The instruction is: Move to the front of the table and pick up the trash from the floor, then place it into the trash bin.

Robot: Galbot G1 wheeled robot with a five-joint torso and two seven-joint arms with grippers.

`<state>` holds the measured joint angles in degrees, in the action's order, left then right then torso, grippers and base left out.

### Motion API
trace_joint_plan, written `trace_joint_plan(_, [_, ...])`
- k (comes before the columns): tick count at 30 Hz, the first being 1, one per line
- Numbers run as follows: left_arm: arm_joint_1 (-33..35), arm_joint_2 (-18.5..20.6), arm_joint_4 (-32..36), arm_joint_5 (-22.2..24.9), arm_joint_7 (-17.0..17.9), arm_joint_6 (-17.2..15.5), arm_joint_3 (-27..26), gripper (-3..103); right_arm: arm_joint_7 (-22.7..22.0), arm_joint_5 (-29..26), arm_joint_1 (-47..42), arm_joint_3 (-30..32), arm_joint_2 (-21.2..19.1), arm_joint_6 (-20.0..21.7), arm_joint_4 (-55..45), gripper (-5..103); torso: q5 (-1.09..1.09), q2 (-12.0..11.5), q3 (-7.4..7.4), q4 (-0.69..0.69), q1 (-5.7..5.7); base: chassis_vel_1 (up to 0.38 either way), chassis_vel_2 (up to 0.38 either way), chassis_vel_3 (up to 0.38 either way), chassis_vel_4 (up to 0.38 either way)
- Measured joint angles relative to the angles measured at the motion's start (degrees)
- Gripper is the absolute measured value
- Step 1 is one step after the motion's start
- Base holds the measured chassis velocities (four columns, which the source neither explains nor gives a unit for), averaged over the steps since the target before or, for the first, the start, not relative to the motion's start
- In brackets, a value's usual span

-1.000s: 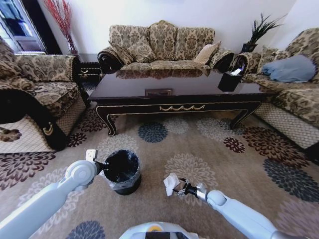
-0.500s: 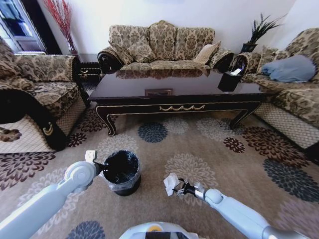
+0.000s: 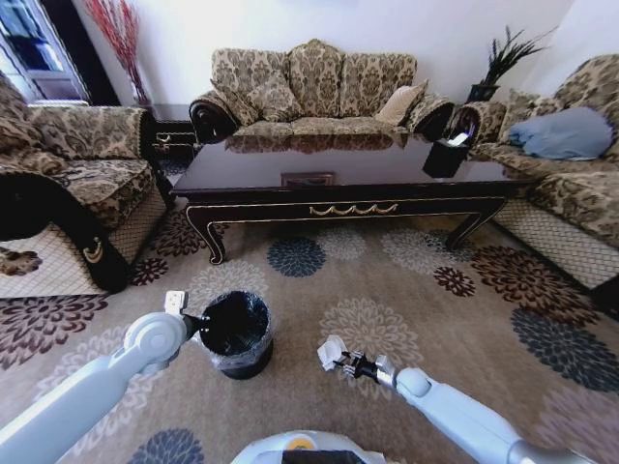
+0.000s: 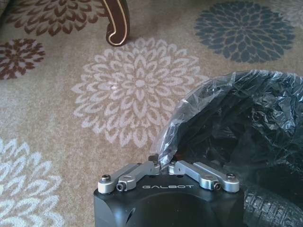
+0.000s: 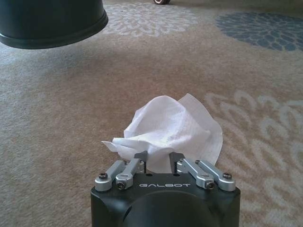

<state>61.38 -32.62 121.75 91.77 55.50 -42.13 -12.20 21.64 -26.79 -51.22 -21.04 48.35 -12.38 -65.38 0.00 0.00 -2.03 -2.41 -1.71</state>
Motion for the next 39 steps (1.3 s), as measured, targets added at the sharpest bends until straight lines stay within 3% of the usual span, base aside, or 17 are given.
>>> trace_joint_plan(2, [0.0,0.0,0.0,0.0,0.0,0.0,0.1,2,0.0,0.0,-0.1,0.3,-0.2,0.0,-0.3,25,0.00,0.0,0.00,0.00,0.00,0.000,0.000,0.000,0.000])
trace_joint_plan(6, [-0.4,-0.6,-0.2,0.3,0.1,0.0,0.6,2,0.0,0.0,-0.5,1.3,-0.5,0.1,-1.1,4,0.00,0.0,0.00,0.00,0.00,0.000,0.000,0.000,0.000])
trace_joint_plan(20, [-0.8,-1.4,0.3,0.7,0.3,0.0,1.5,2,-0.6,-0.4,-4.7,7.1,-3.2,1.3,-8.2,0,0.00,0.0,0.00,0.01,0.00,0.000,0.000,0.000,0.000])
trace_joint_plan(22, [-0.9,-1.8,0.1,0.7,0.2,0.0,1.9,2,-0.8,-0.5,-6.1,9.9,-3.5,1.4,-10.1,0,0.00,0.0,0.00,0.00,0.00,0.000,0.000,0.000,0.000])
trace_joint_plan(26, [-2.4,-3.1,-0.6,0.6,0.2,0.0,3.8,2,-1.4,-2.1,-12.0,21.8,-3.7,2.0,-15.2,0,0.01,0.0,0.00,0.00,0.00,0.000,0.000,0.000,0.000])
trace_joint_plan(28, [-2.7,-3.2,-0.6,0.6,0.2,0.0,4.1,2,-1.4,-2.1,-12.8,23.5,-3.9,2.0,-15.8,0,0.01,0.0,0.00,0.00,0.00,0.000,0.000,0.000,0.000])
trace_joint_plan(31, [-5.0,-4.0,-0.9,1.4,0.2,0.0,5.5,2,-1.5,-3.7,-18.2,33.8,-5.8,2.4,-21.2,0,0.02,0.0,0.00,0.01,0.00,0.000,0.000,0.000,0.000])
trace_joint_plan(34, [-6.7,-4.3,-1.3,1.5,0.2,0.0,6.8,2,-1.5,-4.5,-21.4,38.0,-7.7,2.4,-24.1,0,0.00,0.0,0.00,0.01,0.00,0.000,0.000,0.000,0.000])
trace_joint_plan(39, [-14.0,-6.9,-2.9,1.8,0.4,0.0,13.6,2,-1.3,-5.1,-29.4,46.6,-11.9,1.5,-31.7,0,0.00,0.0,0.00,-0.06,0.00,0.000,0.000,0.000,0.000])
